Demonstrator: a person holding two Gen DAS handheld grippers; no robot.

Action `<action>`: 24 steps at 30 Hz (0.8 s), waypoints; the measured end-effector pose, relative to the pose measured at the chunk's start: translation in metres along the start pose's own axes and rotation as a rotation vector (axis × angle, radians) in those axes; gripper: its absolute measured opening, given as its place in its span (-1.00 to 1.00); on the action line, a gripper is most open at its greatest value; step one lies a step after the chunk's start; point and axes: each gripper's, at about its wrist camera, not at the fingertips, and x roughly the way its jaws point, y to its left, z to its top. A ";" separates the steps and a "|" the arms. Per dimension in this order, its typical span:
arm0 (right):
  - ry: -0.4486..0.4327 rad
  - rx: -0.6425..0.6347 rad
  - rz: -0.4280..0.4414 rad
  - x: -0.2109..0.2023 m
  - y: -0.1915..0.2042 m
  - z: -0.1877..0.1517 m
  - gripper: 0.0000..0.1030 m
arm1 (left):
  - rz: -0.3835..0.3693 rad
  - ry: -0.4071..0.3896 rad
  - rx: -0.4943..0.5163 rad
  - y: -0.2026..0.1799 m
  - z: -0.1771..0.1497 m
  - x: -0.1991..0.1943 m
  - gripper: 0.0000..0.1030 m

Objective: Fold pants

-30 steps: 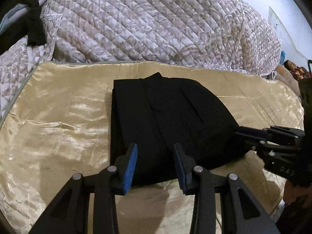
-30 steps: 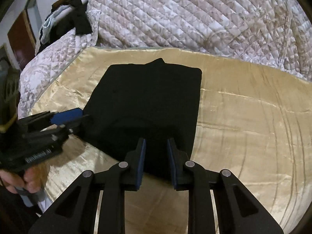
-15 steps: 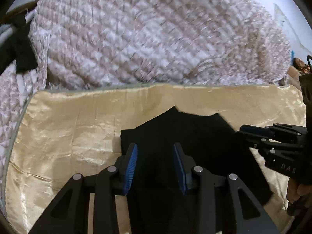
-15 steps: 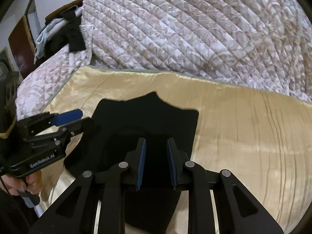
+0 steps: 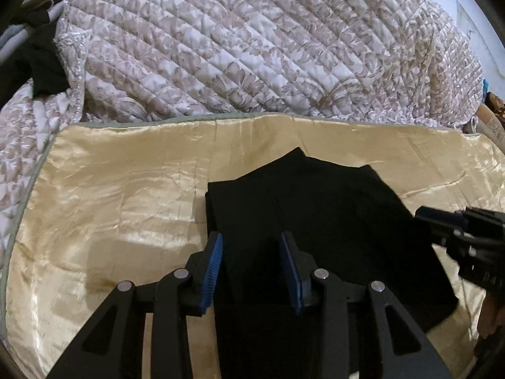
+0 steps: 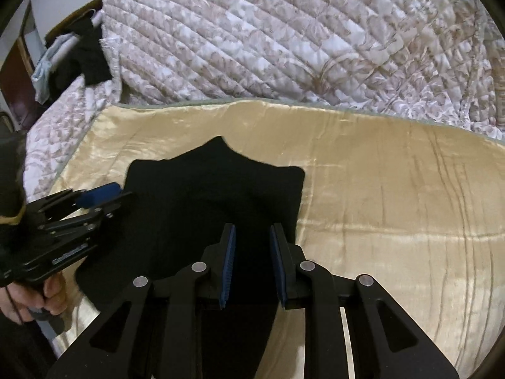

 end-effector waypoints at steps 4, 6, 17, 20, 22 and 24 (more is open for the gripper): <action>-0.023 -0.034 0.017 -0.021 0.020 -0.015 -0.56 | -0.007 -0.034 0.005 -0.006 -0.011 -0.027 -0.22; -0.033 -0.048 0.026 -0.029 0.030 -0.023 -0.56 | -0.008 -0.039 0.004 -0.009 -0.022 -0.037 -0.22; -0.002 -0.143 -0.033 -0.026 0.054 -0.061 -0.56 | 0.023 -0.005 0.028 -0.020 -0.051 -0.037 -0.21; -0.027 -0.121 -0.025 -0.036 0.053 -0.062 -0.56 | 0.028 -0.012 0.011 -0.018 -0.055 -0.043 -0.21; -0.038 -0.111 -0.024 -0.041 0.052 -0.065 -0.56 | 0.027 -0.018 0.003 -0.017 -0.058 -0.047 -0.21; -0.045 -0.102 -0.038 -0.044 0.051 -0.069 -0.56 | 0.021 -0.017 0.003 -0.018 -0.061 -0.048 -0.21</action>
